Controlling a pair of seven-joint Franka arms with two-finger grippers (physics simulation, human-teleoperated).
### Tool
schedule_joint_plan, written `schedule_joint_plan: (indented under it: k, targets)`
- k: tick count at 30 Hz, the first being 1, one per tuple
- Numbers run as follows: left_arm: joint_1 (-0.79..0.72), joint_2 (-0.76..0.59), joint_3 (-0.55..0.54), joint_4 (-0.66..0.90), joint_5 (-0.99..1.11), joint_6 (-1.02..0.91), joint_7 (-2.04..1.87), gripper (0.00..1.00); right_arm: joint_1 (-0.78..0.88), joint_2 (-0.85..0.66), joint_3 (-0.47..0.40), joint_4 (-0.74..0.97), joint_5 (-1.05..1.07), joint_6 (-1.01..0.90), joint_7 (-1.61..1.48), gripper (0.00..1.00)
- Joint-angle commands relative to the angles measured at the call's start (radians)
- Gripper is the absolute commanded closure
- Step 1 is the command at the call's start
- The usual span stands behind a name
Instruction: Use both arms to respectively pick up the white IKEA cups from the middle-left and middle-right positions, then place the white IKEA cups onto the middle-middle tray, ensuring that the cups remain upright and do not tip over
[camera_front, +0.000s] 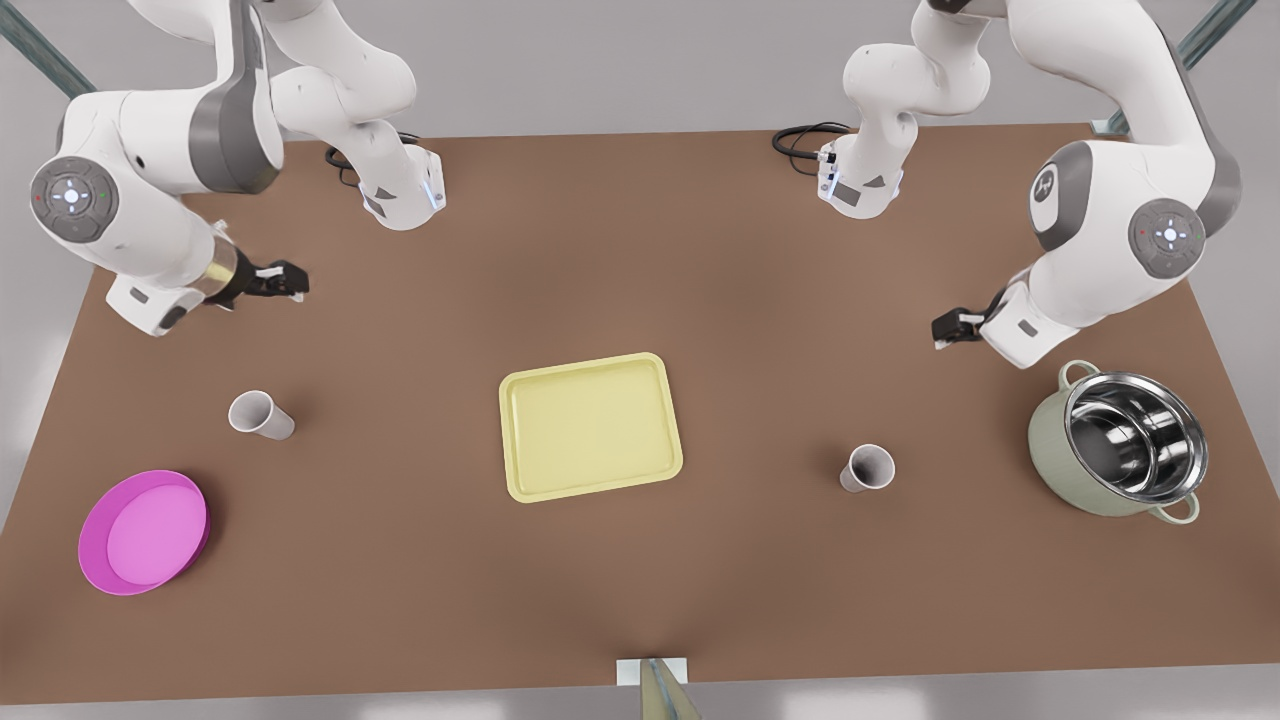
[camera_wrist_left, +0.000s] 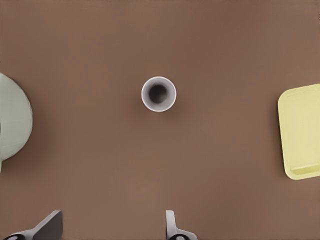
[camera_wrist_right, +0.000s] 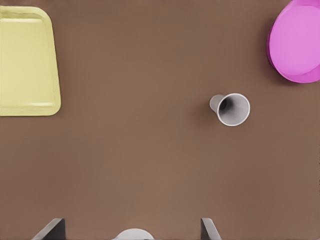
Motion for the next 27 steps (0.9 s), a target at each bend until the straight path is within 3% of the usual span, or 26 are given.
schedule_joint_plan:
  k: [1, 3, 6, 11, 15, 20, 27]
  targets:
    - [0.001, -0.002, 0.000, -0.001, 0.000, 0.066, -0.033, 0.00, -0.046, -0.002, 0.015, -0.008, 0.013, 0.112, -0.109, 0.00]
    - [0.001, 0.012, 0.003, -0.001, -0.003, 0.072, -0.035, 0.00, -0.051, 0.020, 0.014, -0.002, 0.012, 0.111, -0.138, 0.00]
    - [0.004, 0.186, 0.029, 0.008, -0.080, 0.245, -0.020, 0.00, -0.105, 0.125, 0.012, 0.012, 0.010, 0.125, -0.155, 0.00]
    - [0.007, 0.349, 0.028, -0.003, -0.097, 0.526, 0.017, 0.00, -0.207, 0.282, 0.012, 0.012, -0.007, 0.313, -0.204, 0.00]
    - [0.007, 0.389, 0.028, -0.018, -0.137, 0.643, 0.023, 0.00, -0.315, 0.400, 0.012, 0.003, 0.012, 0.433, -0.338, 0.00]
    - [0.008, 0.421, 0.028, -0.086, -0.138, 0.655, 0.054, 0.00, -0.393, 0.477, 0.012, -0.002, 0.075, 0.502, -0.404, 0.00]
    - [0.005, 0.467, 0.025, -0.119, -0.140, 0.696, 0.049, 0.00, -0.430, 0.460, 0.012, -0.109, 0.115, 0.664, -0.462, 0.00]
